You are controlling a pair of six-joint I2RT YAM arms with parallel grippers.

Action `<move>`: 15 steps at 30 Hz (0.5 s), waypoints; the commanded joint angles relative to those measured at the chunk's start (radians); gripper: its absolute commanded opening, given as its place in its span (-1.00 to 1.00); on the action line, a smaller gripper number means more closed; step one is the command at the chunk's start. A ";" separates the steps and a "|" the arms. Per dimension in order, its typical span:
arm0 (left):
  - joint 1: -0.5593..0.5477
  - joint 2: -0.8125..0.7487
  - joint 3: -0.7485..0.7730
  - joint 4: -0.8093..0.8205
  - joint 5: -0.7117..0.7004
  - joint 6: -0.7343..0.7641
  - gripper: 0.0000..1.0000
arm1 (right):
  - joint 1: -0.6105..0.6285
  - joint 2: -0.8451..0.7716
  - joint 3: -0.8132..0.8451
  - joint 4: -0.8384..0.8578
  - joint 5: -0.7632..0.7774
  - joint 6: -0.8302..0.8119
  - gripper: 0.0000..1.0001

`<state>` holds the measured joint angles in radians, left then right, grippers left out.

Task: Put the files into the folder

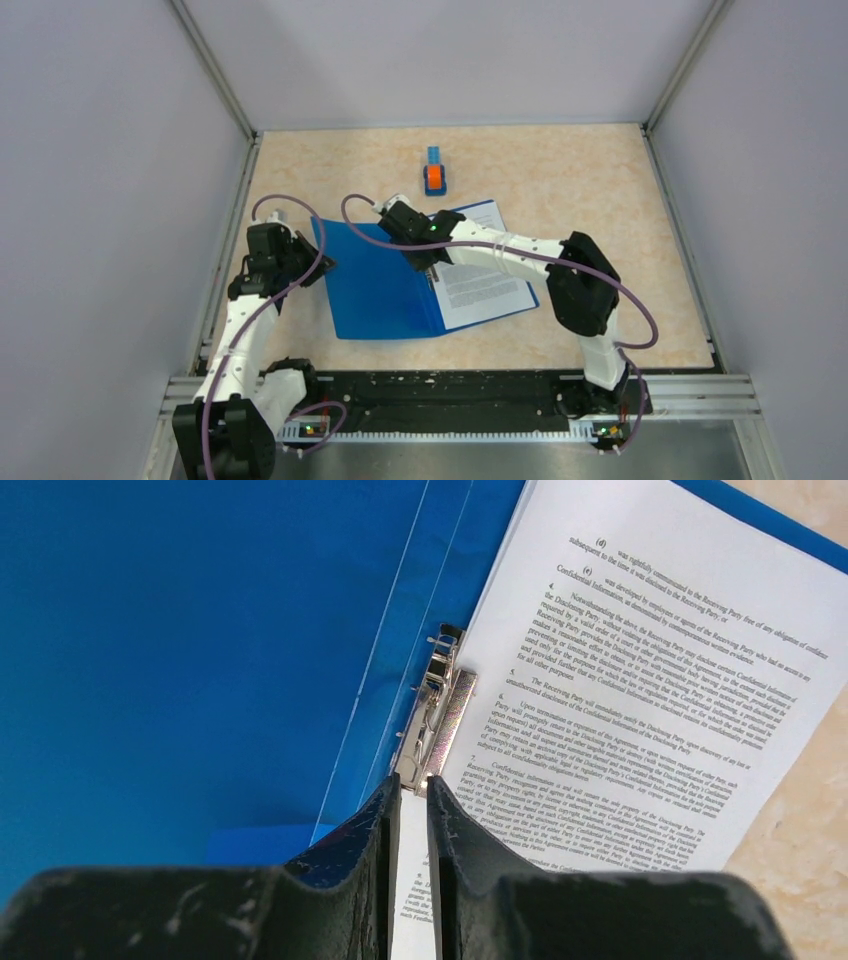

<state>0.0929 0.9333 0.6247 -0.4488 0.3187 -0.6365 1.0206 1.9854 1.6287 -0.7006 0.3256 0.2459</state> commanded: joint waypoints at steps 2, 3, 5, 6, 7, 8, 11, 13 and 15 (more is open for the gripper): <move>0.001 -0.018 0.023 0.020 0.008 0.011 -1.00 | 0.017 0.011 0.063 -0.014 0.035 -0.017 -0.69; 0.000 -0.018 0.021 0.020 0.007 0.011 -1.00 | 0.019 0.012 0.065 -0.014 0.034 -0.018 -0.69; 0.000 -0.018 0.020 0.021 0.008 0.011 -1.00 | 0.019 0.017 0.067 -0.014 0.030 -0.020 -0.69; 0.001 -0.018 0.019 0.022 0.008 0.009 -1.00 | 0.018 0.019 0.069 -0.014 0.028 -0.020 -0.69; 0.001 -0.019 0.019 0.022 0.009 0.008 -1.00 | 0.020 0.023 0.071 -0.014 0.024 -0.021 -0.69; 0.000 -0.018 0.019 0.023 0.007 0.008 -1.00 | 0.021 0.025 0.072 -0.014 0.024 -0.021 -0.69; 0.000 -0.018 0.017 0.025 0.008 0.008 -1.00 | 0.022 0.028 0.074 -0.008 0.022 -0.021 -0.69; 0.000 -0.016 0.015 0.025 0.008 0.008 -1.00 | 0.023 0.029 0.073 -0.004 0.022 -0.022 -0.69; 0.000 -0.015 0.015 0.025 0.008 0.007 -1.00 | 0.025 0.030 0.074 -0.002 0.020 -0.023 -0.69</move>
<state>0.0929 0.9314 0.6247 -0.4480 0.3206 -0.6365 1.0260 2.0071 1.6569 -0.7132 0.3386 0.2352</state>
